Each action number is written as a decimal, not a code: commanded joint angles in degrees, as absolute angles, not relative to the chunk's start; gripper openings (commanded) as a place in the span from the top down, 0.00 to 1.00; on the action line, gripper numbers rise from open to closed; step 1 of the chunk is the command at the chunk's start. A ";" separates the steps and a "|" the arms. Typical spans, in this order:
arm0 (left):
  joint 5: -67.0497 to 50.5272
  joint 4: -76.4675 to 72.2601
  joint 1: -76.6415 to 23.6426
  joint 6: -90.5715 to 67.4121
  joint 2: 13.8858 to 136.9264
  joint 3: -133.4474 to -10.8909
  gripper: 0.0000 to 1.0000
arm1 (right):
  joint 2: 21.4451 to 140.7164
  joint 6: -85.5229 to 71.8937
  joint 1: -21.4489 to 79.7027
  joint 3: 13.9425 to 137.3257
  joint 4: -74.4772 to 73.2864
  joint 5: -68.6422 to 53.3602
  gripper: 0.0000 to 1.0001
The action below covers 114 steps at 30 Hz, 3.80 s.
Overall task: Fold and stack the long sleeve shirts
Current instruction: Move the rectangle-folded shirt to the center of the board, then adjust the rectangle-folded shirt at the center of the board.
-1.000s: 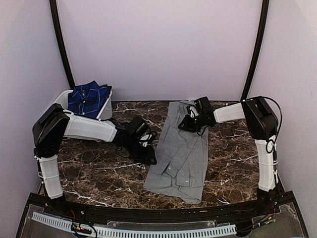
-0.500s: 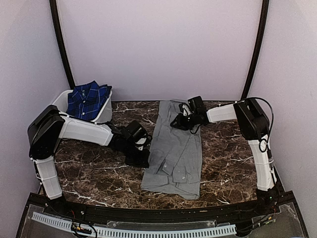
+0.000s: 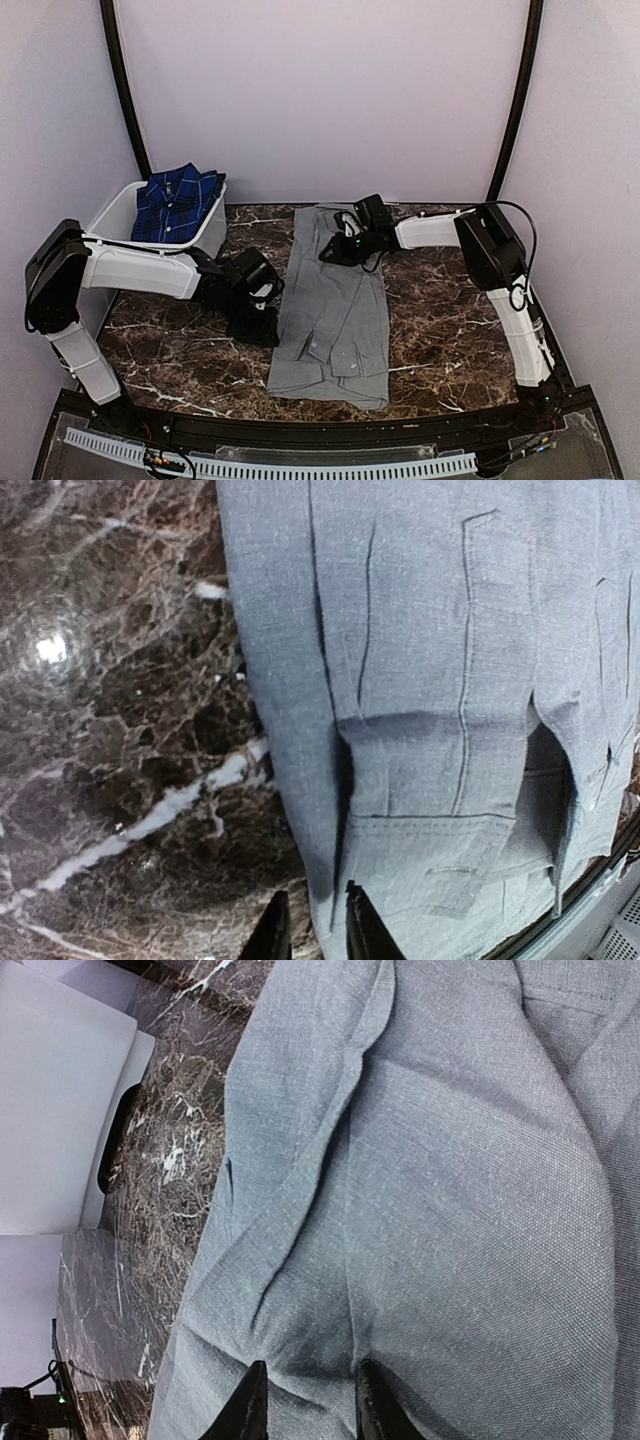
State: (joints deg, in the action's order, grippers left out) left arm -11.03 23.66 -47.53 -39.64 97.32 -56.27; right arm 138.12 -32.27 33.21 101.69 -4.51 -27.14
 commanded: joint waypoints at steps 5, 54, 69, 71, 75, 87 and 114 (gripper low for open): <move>-6.07 28.64 -47.78 -34.46 94.68 -69.22 0.76 | 140.53 -28.86 32.91 107.69 -11.76 -28.21 0.72; -18.97 22.06 -45.57 -31.75 96.83 -68.64 0.84 | 115.95 -25.47 32.44 86.98 -12.96 -21.78 0.64; -19.44 19.35 -42.14 -34.40 94.56 -60.87 0.81 | 101.57 -29.11 32.56 63.51 -8.25 -20.48 0.65; -19.50 19.16 -42.12 -34.74 94.18 -59.67 0.78 | 100.49 -29.28 32.77 62.07 -7.92 -20.86 0.65; -20.65 18.83 -42.38 -35.17 93.99 -56.85 0.75 | 99.34 -28.93 33.65 60.18 -8.82 -20.67 0.65; -21.62 18.03 -45.56 -36.11 97.20 -55.49 0.63 | 96.02 -28.92 35.83 56.25 -10.68 -19.62 0.65; -19.00 22.25 -48.28 -35.61 97.67 -57.25 0.78 | 96.33 -29.09 36.12 54.27 -10.19 -20.34 0.65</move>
State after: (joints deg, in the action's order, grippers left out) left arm -18.52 20.27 -47.88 -35.86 98.80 -55.88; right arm 96.82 -28.88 35.73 54.81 -10.76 -20.45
